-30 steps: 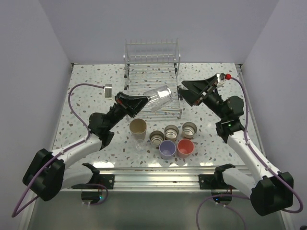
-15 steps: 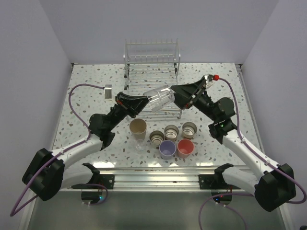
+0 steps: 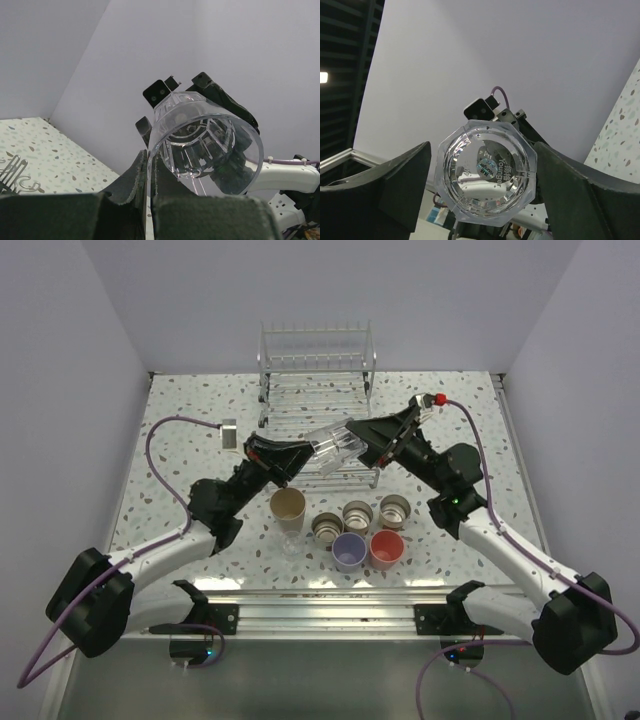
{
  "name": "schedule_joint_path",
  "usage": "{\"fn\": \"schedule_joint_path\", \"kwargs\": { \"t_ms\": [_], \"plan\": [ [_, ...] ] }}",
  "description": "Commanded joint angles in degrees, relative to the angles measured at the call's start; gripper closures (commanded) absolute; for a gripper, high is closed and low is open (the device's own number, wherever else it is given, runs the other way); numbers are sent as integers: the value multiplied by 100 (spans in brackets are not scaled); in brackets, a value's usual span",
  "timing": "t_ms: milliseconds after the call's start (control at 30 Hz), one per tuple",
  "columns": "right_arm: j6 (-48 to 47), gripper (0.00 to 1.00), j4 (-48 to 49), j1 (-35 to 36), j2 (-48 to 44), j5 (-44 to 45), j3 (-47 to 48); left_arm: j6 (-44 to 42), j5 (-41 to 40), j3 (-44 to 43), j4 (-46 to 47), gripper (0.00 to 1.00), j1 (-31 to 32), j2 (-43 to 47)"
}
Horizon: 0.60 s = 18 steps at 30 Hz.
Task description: Load the cups into the dish rack
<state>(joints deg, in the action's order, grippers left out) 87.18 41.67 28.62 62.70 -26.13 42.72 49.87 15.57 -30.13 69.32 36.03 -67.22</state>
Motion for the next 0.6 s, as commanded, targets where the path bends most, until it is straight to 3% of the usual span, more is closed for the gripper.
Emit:
{"fn": "schedule_joint_path", "kwargs": {
  "t_ms": [0,167,267,300,400,500,533,567],
  "plan": [
    [-201,17,-44,99,-117,178,351,-240,-283,-54,328,100,71,34],
    [-438,34,-361,266,-109,213,430,-399,-467,-46,100,100,141,104],
    [-500,53,-396,337,-56,240,430,-443,-511,-63,-49,100,167,113],
    [-517,68,-431,363,-56,257,439,-451,-511,-81,-94,100,167,113],
    [-701,100,-833,372,-143,363,439,-582,-520,-274,-707,98,167,200],
    [-1263,100,-1571,364,-319,687,658,-880,-643,-493,-1656,80,167,420],
    [-1630,100,-2131,381,-406,793,876,-978,-687,-511,-1850,64,167,603],
    [-1790,100,-2380,372,-442,942,992,-1040,-826,-529,-2235,56,167,701]
  ]
}}
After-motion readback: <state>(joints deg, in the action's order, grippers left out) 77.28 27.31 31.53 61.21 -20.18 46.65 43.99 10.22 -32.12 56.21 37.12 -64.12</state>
